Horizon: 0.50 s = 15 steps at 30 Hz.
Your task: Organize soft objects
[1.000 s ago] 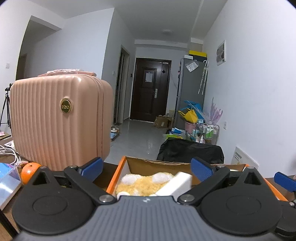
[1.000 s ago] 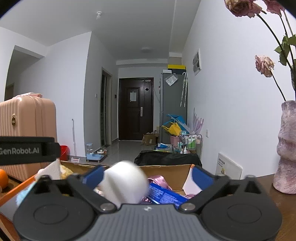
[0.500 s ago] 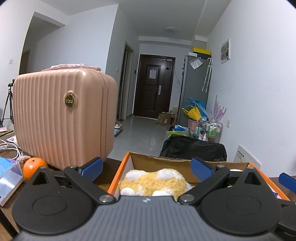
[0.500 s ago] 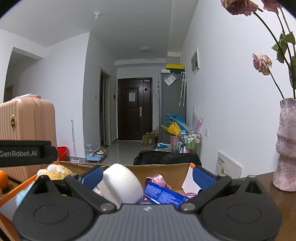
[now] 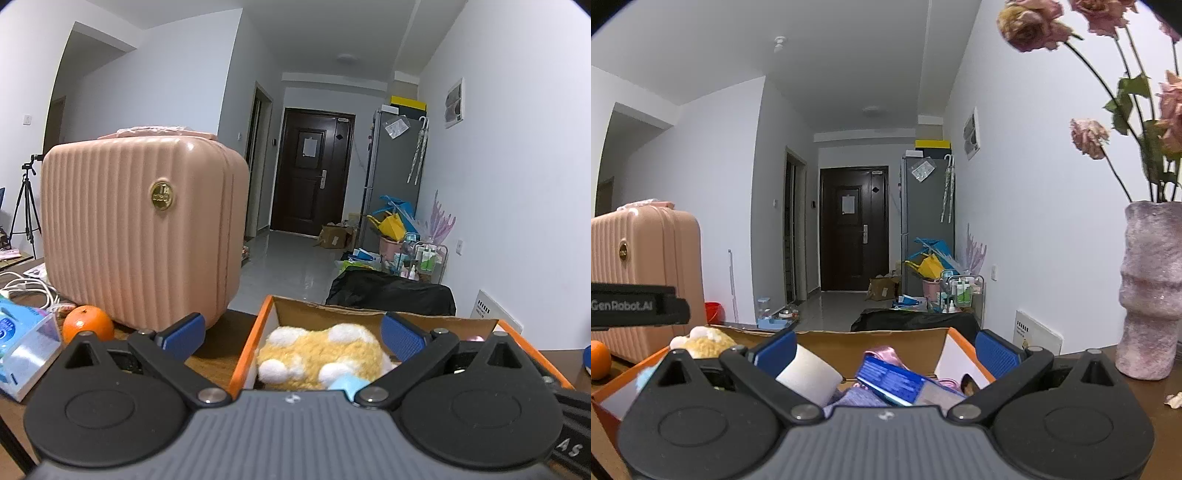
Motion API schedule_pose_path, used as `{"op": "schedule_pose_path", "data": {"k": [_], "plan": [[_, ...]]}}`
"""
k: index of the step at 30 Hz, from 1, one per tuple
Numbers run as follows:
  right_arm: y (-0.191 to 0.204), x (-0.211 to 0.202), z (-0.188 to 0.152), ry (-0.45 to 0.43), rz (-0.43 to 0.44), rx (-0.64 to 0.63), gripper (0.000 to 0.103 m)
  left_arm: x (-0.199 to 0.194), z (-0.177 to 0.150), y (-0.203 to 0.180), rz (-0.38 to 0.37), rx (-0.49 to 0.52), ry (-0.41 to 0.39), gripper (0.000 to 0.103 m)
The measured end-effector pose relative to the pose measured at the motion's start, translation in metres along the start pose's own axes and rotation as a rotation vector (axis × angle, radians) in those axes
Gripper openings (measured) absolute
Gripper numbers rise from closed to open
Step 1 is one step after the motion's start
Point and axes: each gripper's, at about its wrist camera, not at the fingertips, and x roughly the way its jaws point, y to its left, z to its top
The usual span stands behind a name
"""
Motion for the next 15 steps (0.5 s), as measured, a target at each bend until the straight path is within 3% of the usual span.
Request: {"op": "schedule_pose_path", "data": {"k": [15], "plan": [[-0.014,-0.068,-0.007,-0.021,-0.031,0.015,0.103,-0.056,-0.015,0.021,0.012,0.009,0.004,0.103]]}}
